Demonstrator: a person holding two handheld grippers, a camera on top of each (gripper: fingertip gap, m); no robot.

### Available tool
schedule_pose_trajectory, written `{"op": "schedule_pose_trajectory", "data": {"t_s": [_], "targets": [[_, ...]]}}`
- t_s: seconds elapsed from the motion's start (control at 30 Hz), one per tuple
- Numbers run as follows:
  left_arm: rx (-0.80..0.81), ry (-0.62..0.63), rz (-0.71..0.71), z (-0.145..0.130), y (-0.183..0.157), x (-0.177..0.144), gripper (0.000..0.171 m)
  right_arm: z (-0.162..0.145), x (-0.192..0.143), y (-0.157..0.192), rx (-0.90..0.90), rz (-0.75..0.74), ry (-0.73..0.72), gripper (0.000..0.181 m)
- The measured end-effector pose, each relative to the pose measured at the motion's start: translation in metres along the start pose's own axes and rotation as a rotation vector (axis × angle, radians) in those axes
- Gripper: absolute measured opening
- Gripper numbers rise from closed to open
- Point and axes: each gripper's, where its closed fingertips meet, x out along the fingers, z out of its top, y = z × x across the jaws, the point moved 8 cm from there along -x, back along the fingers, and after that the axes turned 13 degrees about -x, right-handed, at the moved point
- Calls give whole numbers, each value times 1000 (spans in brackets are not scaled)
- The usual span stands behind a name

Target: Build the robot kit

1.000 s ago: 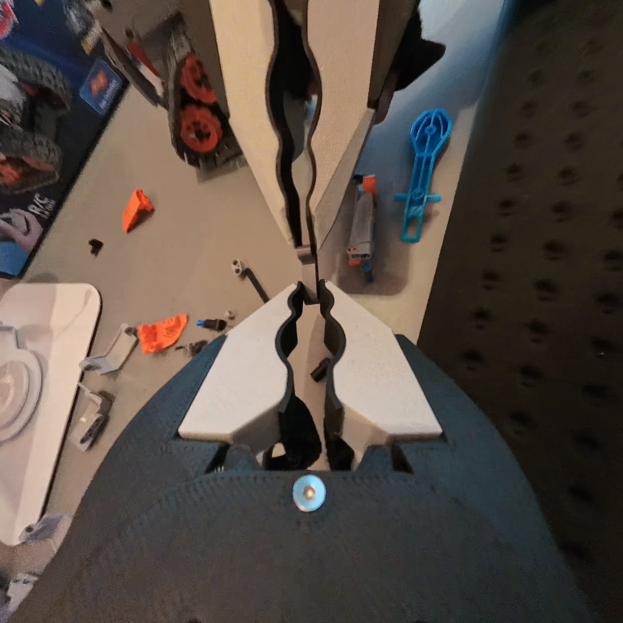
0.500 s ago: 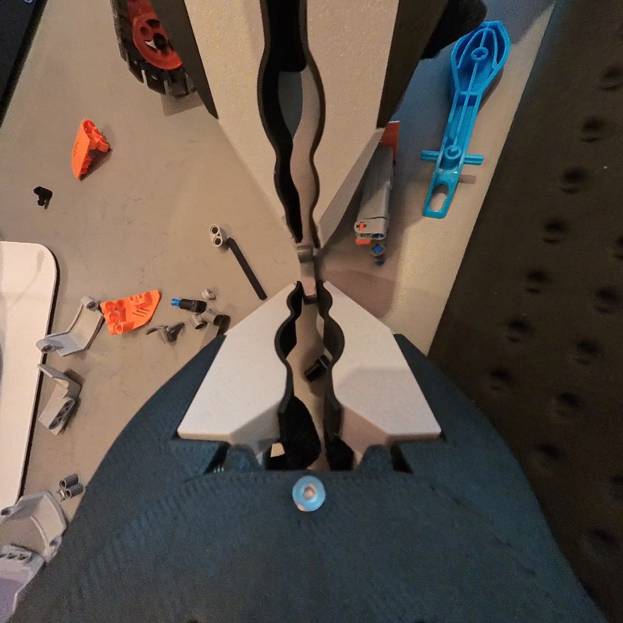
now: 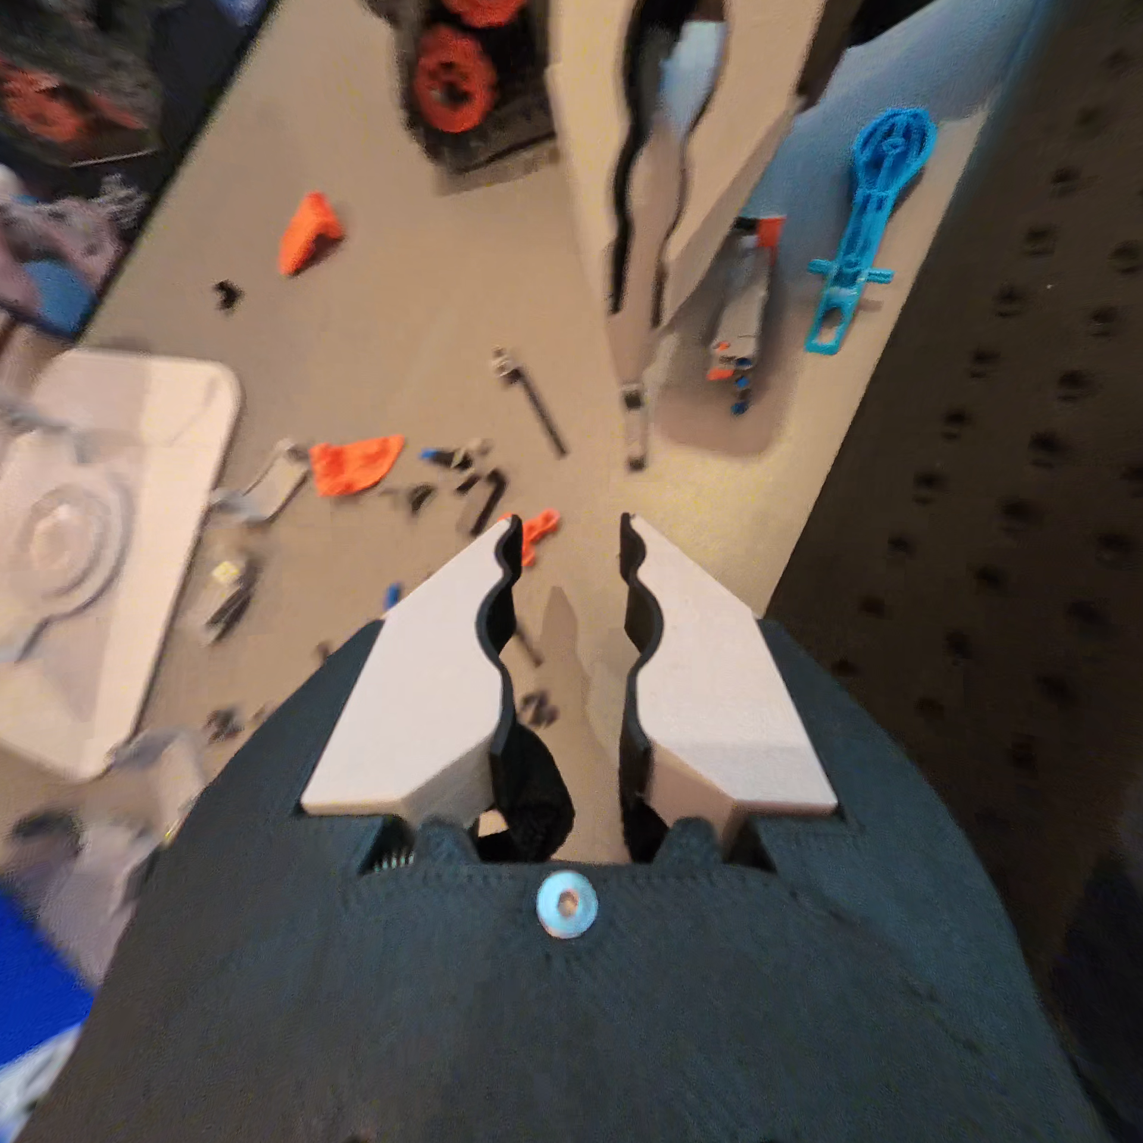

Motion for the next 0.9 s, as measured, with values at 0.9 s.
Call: {"op": "schedule_pose_trajectory", "data": {"t_s": [0.9], "targets": [[24,82,104,-27,18,15,0,10,-9,-2,36,-32,-123,10]]}}
